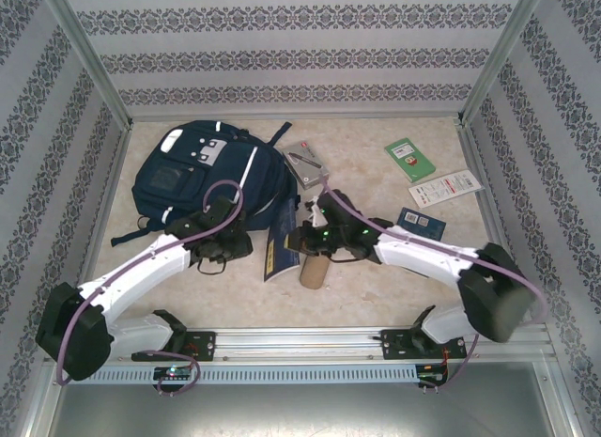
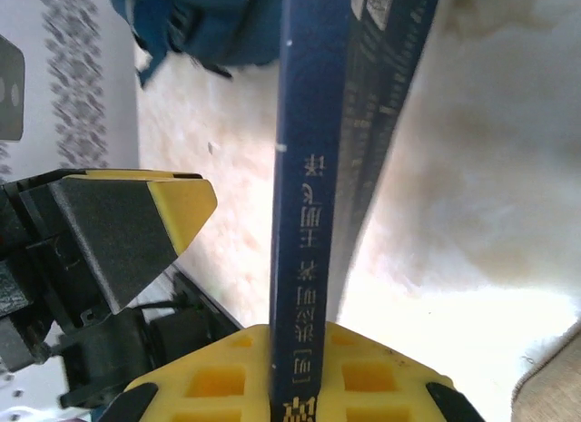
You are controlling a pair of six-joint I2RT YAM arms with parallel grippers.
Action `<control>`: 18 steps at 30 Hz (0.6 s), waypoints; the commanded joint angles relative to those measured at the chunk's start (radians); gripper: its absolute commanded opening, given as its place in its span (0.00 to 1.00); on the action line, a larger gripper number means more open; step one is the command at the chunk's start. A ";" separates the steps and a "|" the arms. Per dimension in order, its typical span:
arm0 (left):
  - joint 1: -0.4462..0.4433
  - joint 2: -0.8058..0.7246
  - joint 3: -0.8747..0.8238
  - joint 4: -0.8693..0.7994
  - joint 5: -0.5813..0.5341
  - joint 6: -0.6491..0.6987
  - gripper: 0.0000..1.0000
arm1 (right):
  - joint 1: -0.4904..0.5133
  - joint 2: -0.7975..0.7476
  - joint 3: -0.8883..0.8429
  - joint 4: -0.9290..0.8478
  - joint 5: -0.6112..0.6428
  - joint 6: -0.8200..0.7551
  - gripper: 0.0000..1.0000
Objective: Pack the student bag
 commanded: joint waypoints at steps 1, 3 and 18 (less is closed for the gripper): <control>-0.011 0.082 0.130 -0.092 -0.085 0.138 0.39 | -0.051 -0.111 -0.020 -0.052 0.065 -0.059 0.00; -0.011 0.163 0.228 -0.118 -0.127 0.201 0.39 | -0.079 -0.167 -0.023 -0.092 0.095 -0.086 0.00; 0.018 0.737 0.805 -0.215 -0.429 0.468 0.41 | -0.235 -0.288 -0.050 -0.131 0.116 -0.134 0.00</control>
